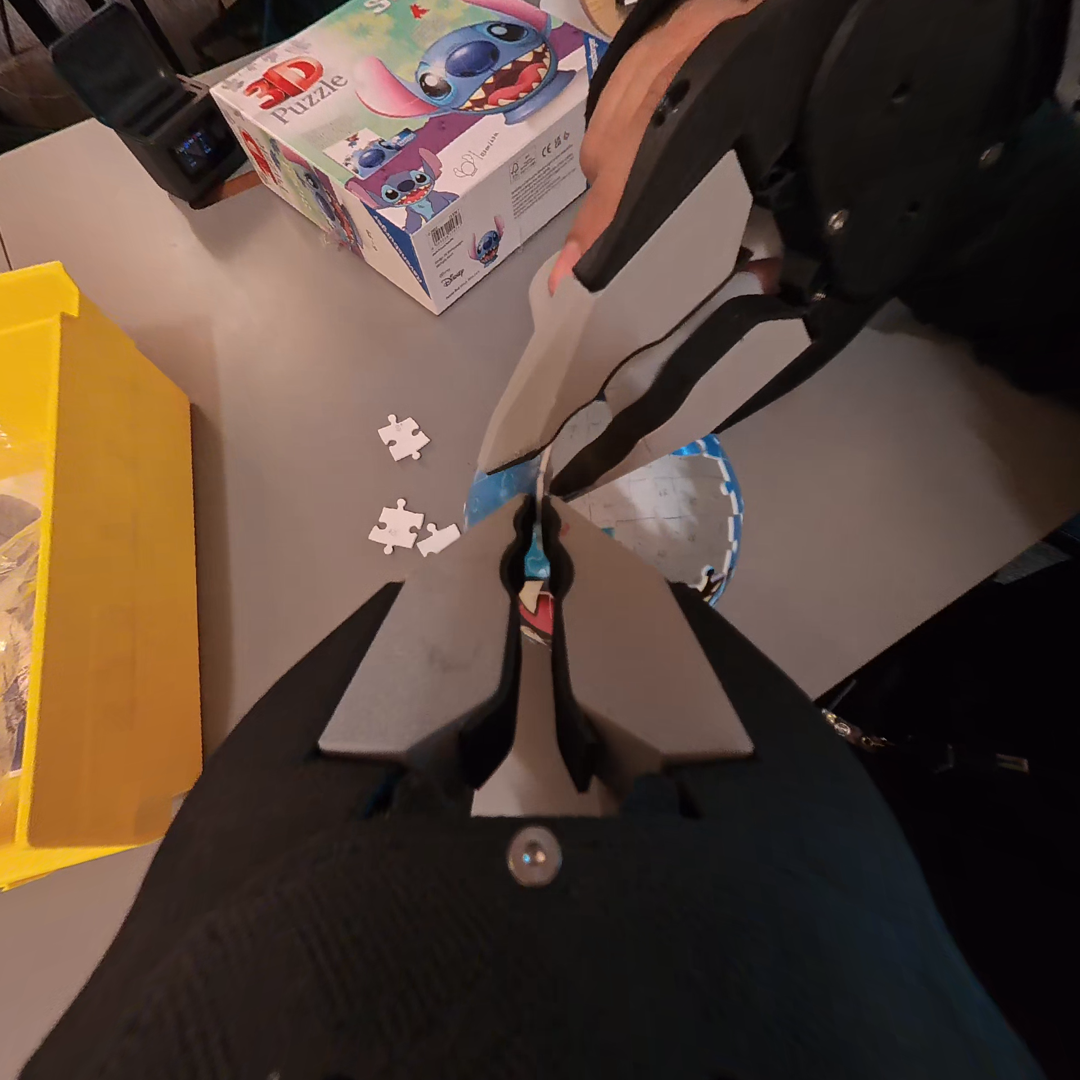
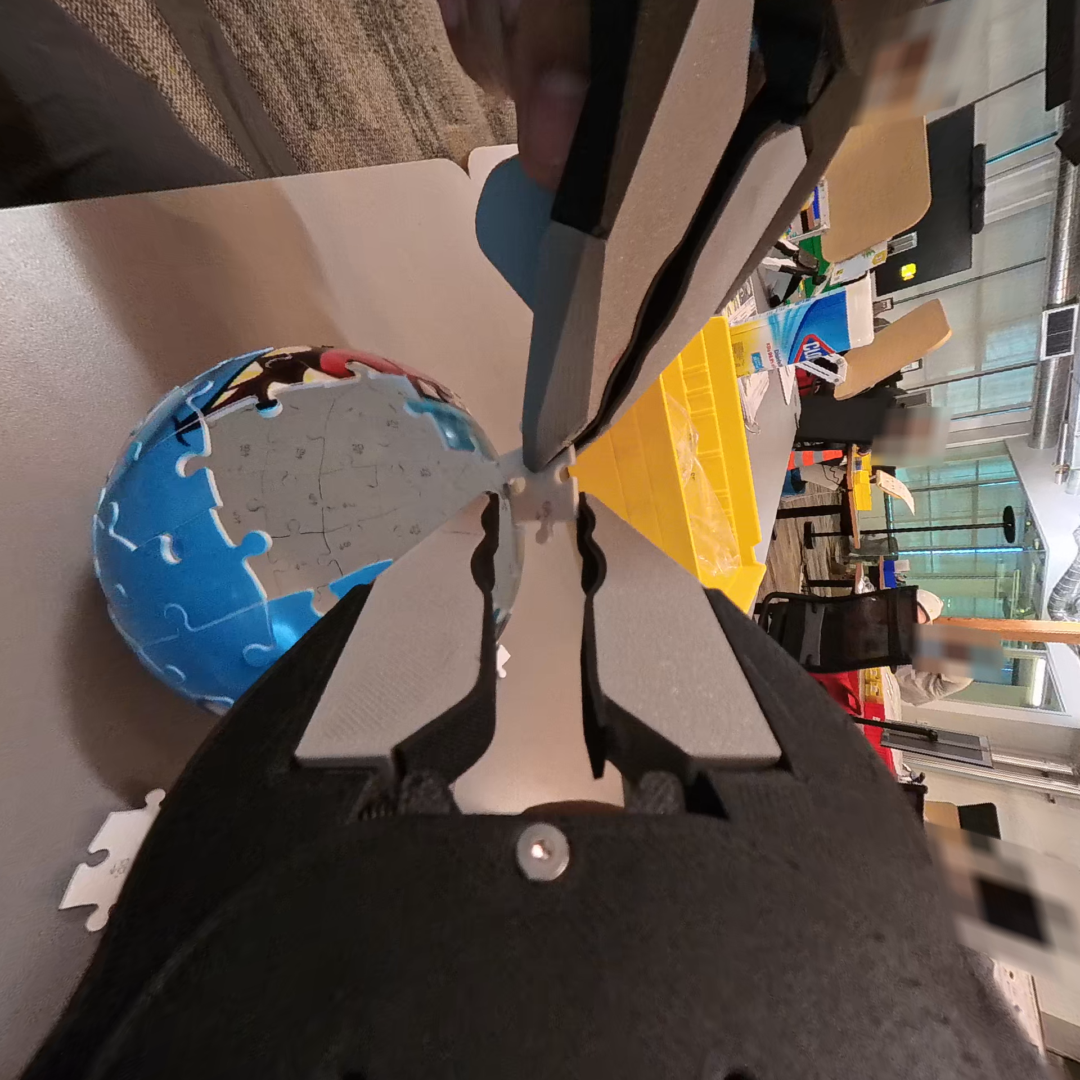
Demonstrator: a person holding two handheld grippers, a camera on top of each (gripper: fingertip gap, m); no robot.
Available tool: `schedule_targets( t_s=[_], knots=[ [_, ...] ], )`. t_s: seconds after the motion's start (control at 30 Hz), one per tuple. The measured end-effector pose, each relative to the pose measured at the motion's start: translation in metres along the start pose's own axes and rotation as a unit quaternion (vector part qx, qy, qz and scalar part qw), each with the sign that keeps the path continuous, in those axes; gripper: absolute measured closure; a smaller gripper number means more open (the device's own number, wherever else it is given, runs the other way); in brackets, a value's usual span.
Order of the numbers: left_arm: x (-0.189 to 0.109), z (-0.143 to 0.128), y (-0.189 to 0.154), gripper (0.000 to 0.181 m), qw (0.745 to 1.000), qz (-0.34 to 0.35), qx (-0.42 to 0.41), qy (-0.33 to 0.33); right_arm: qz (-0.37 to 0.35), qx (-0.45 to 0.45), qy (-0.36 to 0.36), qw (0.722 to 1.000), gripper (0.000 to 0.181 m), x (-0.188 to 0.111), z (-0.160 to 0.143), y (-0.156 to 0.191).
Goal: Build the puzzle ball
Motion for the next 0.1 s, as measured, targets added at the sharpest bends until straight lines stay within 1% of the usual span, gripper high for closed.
schedule_targets(
  t_s=[0.1],
  knots=[
    [0.0, 0.0003, 0.0024, 0.181, 1.0, -0.01, -0.008, 0.005, -0.001, -0.005, 0.0, 1.0, 0.158, 0.0009, 0.0008, -0.0003]
  ],
)
Point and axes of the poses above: each gripper's, where its closed fingertips meet, x out along the fingers, z out of its top, y = z × x across the jaws, the point moved 7 cm from there along -x, back along the fingers, and after that the axes turned 2 degrees about -z, right-handed, at the moved point
